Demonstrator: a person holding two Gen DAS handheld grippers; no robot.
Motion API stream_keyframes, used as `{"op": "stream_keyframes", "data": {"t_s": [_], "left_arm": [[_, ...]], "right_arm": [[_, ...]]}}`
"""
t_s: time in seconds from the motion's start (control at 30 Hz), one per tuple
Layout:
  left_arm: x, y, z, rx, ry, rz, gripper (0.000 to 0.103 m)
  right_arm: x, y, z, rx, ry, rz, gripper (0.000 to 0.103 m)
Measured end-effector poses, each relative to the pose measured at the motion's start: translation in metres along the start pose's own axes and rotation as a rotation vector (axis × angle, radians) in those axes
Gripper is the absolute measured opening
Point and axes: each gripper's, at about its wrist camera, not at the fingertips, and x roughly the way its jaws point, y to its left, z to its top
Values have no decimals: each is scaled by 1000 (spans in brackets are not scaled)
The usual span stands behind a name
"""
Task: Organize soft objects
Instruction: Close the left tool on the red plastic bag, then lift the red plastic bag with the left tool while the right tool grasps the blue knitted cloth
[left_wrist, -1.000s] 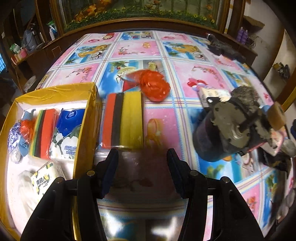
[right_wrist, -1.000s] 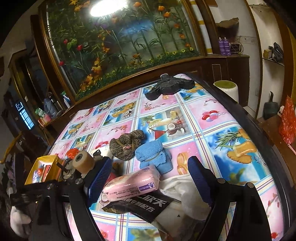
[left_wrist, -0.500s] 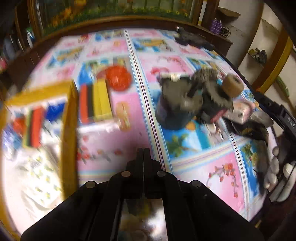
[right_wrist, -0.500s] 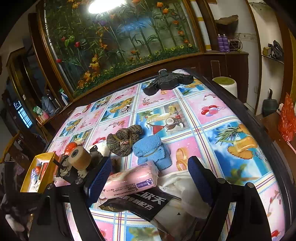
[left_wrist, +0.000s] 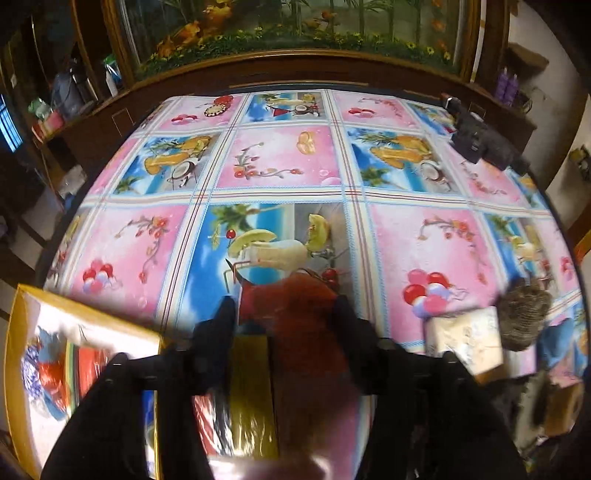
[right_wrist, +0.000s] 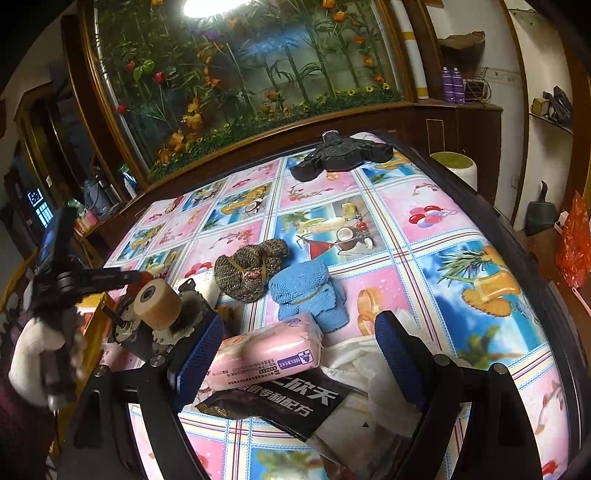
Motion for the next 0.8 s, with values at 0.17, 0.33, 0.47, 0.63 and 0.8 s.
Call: {"op": "stream_keyframes", "data": {"t_s": [0.17, 0.33, 0.47, 0.63, 0.8], "left_arm": [[-6, 8, -14, -47, 41, -66, 55], [-20, 12, -36, -51, 54, -90, 41], [-31, 16, -56, -49, 56, -119, 39], [-50, 12, -85, 13, 87, -244, 39], [-72, 11, -104, 53, 80, -303, 38]], "right_arm": [[3, 3, 1, -12, 5, -8, 85], [4, 3, 1, -12, 4, -14, 84], [5, 0, 1, -8, 5, -19, 84], [-3, -13, 3, 51, -29, 4, 85], [-10, -38, 0, 156, -52, -13, 85]]}}
